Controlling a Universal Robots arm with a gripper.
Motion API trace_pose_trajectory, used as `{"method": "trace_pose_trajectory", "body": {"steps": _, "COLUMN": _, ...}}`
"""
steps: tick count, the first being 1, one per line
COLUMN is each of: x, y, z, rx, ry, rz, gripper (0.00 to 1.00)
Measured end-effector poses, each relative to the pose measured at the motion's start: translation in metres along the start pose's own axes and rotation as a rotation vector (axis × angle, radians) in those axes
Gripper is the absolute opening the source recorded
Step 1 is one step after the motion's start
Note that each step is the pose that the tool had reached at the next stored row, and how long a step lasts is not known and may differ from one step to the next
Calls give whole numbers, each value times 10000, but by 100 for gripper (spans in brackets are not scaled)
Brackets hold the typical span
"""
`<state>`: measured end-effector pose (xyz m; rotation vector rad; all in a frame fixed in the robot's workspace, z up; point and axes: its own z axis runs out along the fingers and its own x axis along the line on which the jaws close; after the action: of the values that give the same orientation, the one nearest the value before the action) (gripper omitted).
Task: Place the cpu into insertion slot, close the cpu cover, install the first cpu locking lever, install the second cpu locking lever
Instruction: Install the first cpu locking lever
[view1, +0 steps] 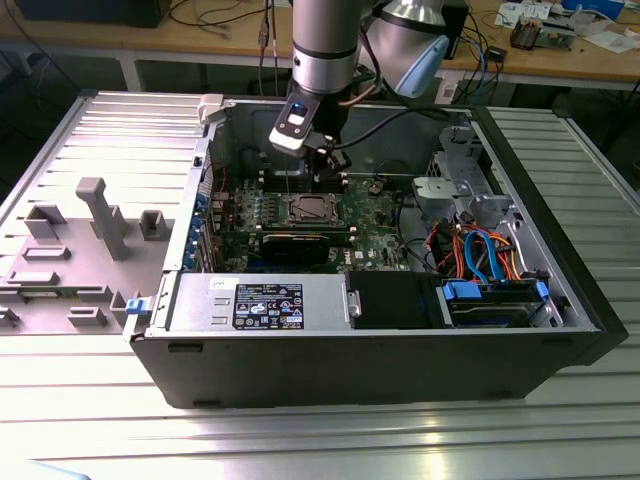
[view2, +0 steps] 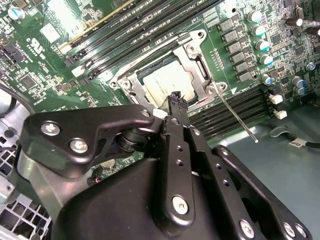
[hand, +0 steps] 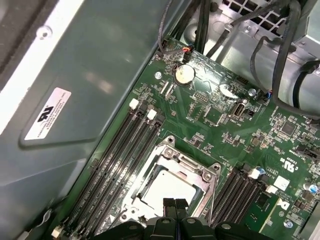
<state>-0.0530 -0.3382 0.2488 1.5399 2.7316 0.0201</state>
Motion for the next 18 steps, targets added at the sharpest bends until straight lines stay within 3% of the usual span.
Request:
{"method": "trace_pose_trajectory", "body": {"steps": 5, "x": 0, "y": 0, "z": -41, "rx": 22, "ry": -34, "rz": -175, "gripper": 11}}
{"method": "trace_pose_trajectory", "body": {"steps": 11, "x": 0, "y": 0, "z": -41, "rx": 22, "ry": -20, "rz": -1318, "gripper": 11}}
{"method": "trace_pose_trajectory", "body": {"steps": 15, "x": 0, "y": 1, "z": -41, "rx": 22, "ry": -6, "rz": -2455, "gripper": 11}}
{"method": "trace_pose_trajectory", "body": {"steps": 18, "x": 0, "y": 1, "z": -41, "rx": 21, "ry": -5, "rz": -2466, "gripper": 11}}
